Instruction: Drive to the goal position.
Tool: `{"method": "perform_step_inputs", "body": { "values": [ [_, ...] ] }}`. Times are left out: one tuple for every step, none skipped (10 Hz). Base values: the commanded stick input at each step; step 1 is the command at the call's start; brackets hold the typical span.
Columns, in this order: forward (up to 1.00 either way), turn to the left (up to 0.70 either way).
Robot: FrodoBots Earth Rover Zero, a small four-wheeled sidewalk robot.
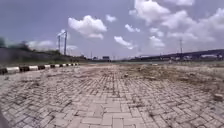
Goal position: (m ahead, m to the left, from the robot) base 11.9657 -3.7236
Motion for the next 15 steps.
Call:
{"method": "perform_step_inputs", "body": {
  "values": [
    [1.0, 0.33],
    [1.0, 0.31],
    [1.0, 0.29],
    [1.0, 0.26],
    [1.0, 0.24],
    [1.0, 0.21],
    [1.0, 0.19],
    [1.0, 0.17],
    [1.0, 0.14],
    [1.0, 0.12],
    [1.0, 0.09],
    [1.0, 0.07],
    [1.0, 0.04],
    [1.0, 0.02],
    [1.0, 0.0]
  ]
}}
